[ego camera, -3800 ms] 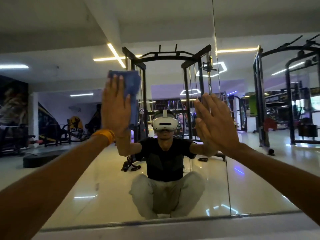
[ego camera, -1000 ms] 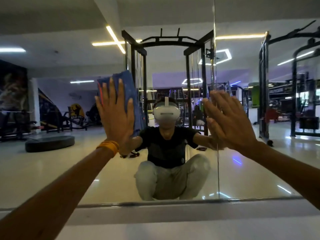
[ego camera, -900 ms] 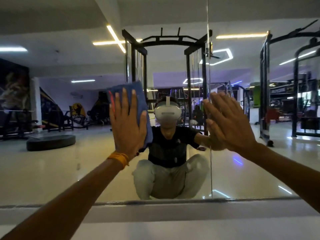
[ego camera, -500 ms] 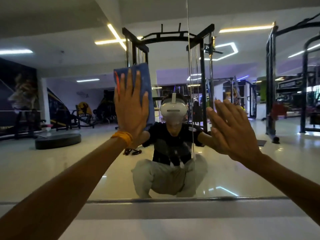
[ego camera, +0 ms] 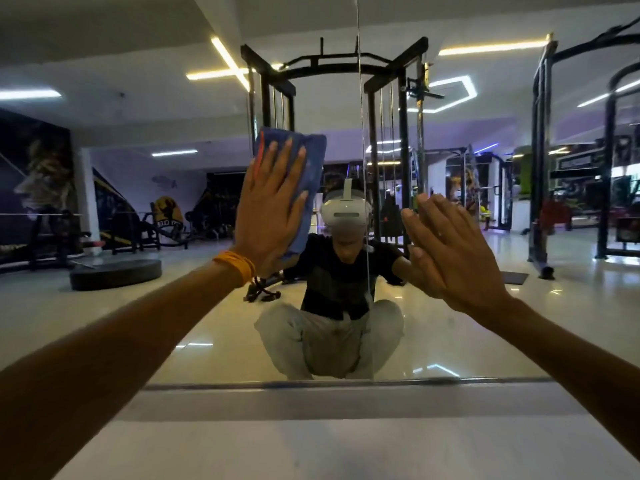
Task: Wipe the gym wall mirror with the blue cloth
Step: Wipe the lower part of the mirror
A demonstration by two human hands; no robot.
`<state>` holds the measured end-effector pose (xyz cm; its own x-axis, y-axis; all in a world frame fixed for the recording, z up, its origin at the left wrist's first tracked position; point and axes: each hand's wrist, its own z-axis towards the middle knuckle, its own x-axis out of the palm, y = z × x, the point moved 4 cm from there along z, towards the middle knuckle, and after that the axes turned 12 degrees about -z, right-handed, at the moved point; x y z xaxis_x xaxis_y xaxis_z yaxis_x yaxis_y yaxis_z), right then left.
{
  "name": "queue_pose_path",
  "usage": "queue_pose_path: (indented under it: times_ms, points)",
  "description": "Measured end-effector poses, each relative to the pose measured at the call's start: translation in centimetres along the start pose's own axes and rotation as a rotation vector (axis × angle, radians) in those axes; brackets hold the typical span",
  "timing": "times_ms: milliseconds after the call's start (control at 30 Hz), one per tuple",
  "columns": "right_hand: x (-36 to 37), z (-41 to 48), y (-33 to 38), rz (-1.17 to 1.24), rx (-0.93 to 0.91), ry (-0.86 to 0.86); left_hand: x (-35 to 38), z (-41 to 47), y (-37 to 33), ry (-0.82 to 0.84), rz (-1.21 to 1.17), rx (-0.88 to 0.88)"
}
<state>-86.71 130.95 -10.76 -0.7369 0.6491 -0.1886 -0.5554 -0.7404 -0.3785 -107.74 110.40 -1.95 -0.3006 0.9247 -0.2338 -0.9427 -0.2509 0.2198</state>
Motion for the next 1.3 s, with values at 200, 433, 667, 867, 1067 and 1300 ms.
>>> queue_pose_path:
  times_ms: [200,433,667,867,1067,1300]
  points:
    - [-0.6,-1.7,-2.0,-0.020,0.016,0.005,6.2,-13.6,-8.8,0.394,0.068,0.602]
    - [-0.4,-1.8,-1.2,-0.039,0.053,0.040,1.2,0.8,-3.6,0.022,0.021,0.034]
    - [-0.4,-1.9,-2.0,-0.043,0.020,0.070,7.9,-14.5,-9.9,0.368,-0.009,0.582]
    - [-0.9,-2.0,-1.4,-0.026,0.056,0.055,4.4,-5.5,-5.2,0.152,0.073,0.323]
    - [-0.4,-2.4,0.5,0.004,0.165,0.029,7.6,-16.8,-9.4,0.381,-0.047,0.699]
    - [-0.6,-4.2,3.0,-0.036,0.178,0.037,3.3,-13.9,-1.4,0.132,0.016,0.304]
